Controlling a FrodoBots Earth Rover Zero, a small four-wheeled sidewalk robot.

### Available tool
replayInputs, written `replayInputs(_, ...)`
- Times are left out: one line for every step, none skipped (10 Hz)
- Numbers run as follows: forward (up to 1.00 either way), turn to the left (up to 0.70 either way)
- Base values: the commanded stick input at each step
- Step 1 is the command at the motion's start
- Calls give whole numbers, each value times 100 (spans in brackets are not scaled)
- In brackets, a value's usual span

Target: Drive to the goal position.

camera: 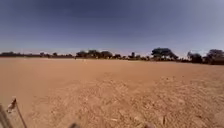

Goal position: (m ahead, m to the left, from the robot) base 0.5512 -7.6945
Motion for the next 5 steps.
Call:
replayInputs(45, -26)
replayInputs(45, -26)
replayInputs(45, -26)
replayInputs(45, -26)
replayInputs(45, -26)
